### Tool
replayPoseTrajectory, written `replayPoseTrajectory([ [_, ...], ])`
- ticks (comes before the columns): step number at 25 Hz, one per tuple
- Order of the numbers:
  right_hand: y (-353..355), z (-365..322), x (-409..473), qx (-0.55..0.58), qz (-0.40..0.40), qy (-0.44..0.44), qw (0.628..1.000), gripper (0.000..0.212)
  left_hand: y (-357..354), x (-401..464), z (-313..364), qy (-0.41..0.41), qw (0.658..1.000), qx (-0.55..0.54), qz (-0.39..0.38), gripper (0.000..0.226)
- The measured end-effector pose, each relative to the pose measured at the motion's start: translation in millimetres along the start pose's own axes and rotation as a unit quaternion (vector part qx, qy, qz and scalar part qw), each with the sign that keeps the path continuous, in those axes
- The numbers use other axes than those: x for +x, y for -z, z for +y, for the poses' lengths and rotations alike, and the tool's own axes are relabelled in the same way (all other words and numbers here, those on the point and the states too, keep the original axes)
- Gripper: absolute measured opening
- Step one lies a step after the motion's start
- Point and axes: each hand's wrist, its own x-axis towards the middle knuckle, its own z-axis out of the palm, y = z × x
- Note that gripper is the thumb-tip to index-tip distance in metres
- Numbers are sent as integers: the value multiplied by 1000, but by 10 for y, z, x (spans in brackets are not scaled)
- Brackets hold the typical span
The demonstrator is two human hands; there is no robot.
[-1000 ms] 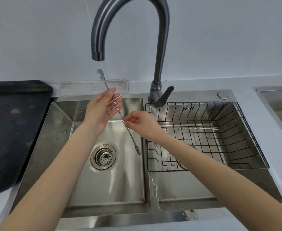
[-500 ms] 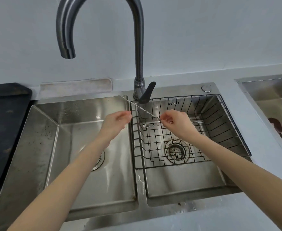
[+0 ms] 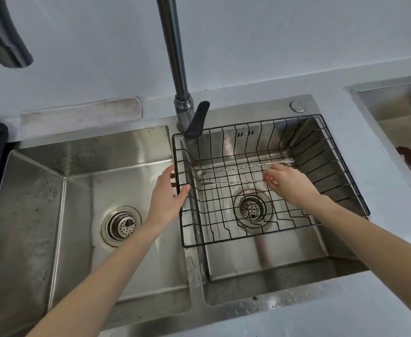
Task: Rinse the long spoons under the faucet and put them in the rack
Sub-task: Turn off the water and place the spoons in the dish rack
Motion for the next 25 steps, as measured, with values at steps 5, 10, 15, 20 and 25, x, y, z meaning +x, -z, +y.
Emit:
replayPoseTrajectory([
  [5, -138, 16, 57, -9, -8, 21, 1000, 18, -14, 1, -17, -3, 1000, -6, 10, 61],
  [10, -208, -7, 73, -15, -10, 29, 999, 19, -17, 8, -39, -5, 1000, -9, 15, 60],
  [15, -253, -8, 71, -11, 2, 32, 999, 17, -26, 9, -35, -2, 1000, -11, 16, 60],
  [20, -275, -9, 53, -15, 5, 34, 999, 16, -25, 8, -41, -2, 1000, -17, 16, 59],
  [25, -280, -1, 61, -18, -5, 36, 999, 17, -26, 5, -34, -2, 1000, -16, 15, 59],
])
